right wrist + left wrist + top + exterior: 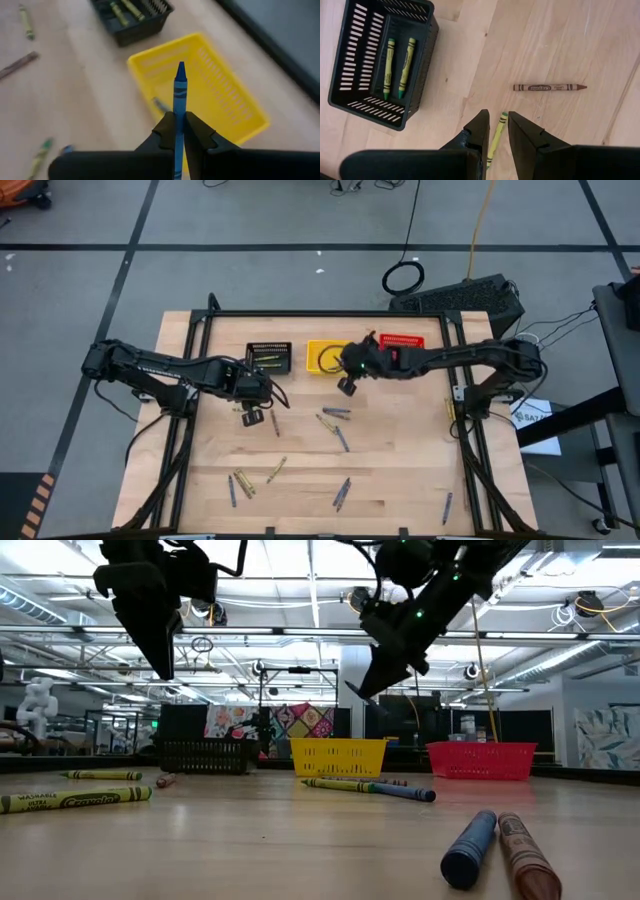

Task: Sort crayons
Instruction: Put the blue crayon into the yellow bin, then put the green crayon into the black bin

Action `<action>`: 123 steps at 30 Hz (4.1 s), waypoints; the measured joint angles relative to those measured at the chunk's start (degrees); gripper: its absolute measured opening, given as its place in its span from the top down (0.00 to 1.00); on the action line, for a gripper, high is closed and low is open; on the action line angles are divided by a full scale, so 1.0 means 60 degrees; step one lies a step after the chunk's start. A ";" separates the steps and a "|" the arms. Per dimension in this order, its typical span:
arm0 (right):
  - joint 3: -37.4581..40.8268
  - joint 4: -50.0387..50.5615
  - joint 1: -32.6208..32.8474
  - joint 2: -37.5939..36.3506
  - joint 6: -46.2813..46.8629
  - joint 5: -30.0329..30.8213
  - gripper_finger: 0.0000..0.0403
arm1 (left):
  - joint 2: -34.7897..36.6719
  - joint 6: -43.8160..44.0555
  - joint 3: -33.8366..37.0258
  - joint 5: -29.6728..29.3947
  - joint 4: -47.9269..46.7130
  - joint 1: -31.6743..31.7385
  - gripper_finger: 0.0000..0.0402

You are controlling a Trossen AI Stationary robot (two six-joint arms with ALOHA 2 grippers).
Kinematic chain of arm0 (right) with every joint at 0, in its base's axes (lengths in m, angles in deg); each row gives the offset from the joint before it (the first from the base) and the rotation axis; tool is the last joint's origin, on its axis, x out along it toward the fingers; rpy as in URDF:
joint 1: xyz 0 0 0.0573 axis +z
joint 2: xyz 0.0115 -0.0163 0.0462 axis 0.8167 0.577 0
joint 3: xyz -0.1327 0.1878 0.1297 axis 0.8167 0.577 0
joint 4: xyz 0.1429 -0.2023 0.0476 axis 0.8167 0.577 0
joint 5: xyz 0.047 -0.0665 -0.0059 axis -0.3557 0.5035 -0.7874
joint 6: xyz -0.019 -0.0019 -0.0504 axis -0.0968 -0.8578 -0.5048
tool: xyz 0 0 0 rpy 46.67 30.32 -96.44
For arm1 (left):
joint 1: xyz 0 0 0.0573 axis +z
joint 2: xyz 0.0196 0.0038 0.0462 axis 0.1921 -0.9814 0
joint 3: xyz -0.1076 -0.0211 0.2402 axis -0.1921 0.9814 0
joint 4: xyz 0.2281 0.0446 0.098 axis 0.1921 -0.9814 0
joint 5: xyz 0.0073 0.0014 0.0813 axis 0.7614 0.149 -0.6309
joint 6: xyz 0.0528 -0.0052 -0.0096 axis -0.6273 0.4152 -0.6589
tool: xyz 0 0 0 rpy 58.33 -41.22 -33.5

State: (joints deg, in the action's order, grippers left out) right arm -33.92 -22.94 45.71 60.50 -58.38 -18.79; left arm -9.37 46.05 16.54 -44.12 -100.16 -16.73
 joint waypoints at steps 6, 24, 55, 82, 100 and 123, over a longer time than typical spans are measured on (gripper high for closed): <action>-0.0004 -0.0911 -0.0766 0.0216 -0.1159 -0.0708 1.00 | -0.0005 -0.0004 0.0000 0.0000 0.0042 0.0000 0.83; -0.0004 -0.1876 -0.1850 0.1611 -0.2942 -0.2257 1.00 | -0.0007 -0.0011 -0.0004 0.0000 0.0151 0.0000 0.83; 0.0000 -0.2363 -0.1680 0.0899 -0.3237 -0.2181 0.79 | -0.0004 0.0039 -0.0004 0.0000 0.0148 0.0000 0.83; 0.0000 0.2429 0.0123 -0.2933 -0.2086 -0.2188 0.79 | -0.2182 -0.3040 0.0011 0.1217 0.3222 -0.0674 0.83; 0.0000 0.3046 0.0155 -0.2933 -0.1838 -0.2185 0.79 | -0.3096 -0.4774 0.0007 0.1876 0.5715 0.0253 0.83; 0.0000 0.3290 0.0155 -0.2933 -0.0618 -0.2178 0.79 | -0.5155 -0.7839 -0.1421 0.2253 0.6579 0.0251 0.83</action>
State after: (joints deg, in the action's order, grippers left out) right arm -33.92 -3.20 46.64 42.90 -62.09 -31.86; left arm -40.30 -0.99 8.01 -30.60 -60.68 -15.22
